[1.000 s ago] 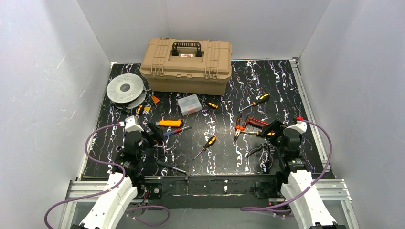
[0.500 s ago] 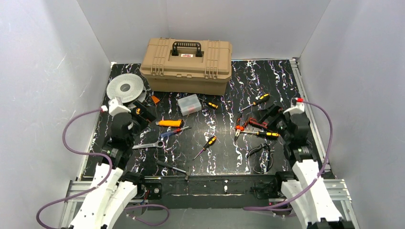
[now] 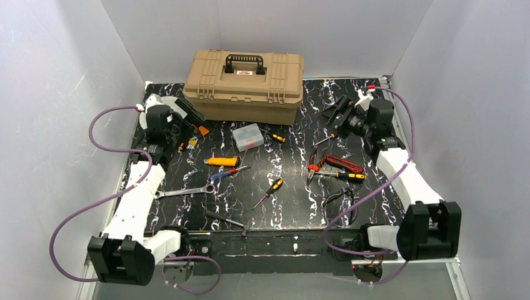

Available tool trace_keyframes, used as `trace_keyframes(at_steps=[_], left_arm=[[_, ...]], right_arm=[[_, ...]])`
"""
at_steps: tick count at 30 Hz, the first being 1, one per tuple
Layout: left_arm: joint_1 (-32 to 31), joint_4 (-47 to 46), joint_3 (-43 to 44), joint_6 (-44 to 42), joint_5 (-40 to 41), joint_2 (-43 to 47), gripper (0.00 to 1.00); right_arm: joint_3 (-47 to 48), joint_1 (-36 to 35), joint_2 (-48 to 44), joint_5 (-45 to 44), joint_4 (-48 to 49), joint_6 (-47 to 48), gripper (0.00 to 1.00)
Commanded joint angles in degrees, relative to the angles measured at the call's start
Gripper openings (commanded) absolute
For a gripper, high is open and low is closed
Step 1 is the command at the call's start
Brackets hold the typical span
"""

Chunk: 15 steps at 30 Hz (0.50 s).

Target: Pack the tool kit

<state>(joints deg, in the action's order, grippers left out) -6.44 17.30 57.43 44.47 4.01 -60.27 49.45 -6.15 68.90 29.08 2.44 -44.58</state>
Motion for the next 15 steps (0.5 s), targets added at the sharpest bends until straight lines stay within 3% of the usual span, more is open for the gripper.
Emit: trace_keyframes(at_steps=[1,8,15], left_arm=[[4.14,-2.71,3.38,2.39,-9.67,-3.79,1.00],[6.35,-5.22,7.31,2.83,-10.76,-11.39,0.99],[10.23,-15.67,6.49,9.68,-15.85,-16.49,1.00]], right_arm=[[7.73,-0.35,6.25,5.28,5.91,-4.24,0.93],[16.41,-0.35,18.81,7.90,12.01,-8.84,0.98],[30.19,-0.94,33.32,10.11,12.18,-9.05,0.98]])
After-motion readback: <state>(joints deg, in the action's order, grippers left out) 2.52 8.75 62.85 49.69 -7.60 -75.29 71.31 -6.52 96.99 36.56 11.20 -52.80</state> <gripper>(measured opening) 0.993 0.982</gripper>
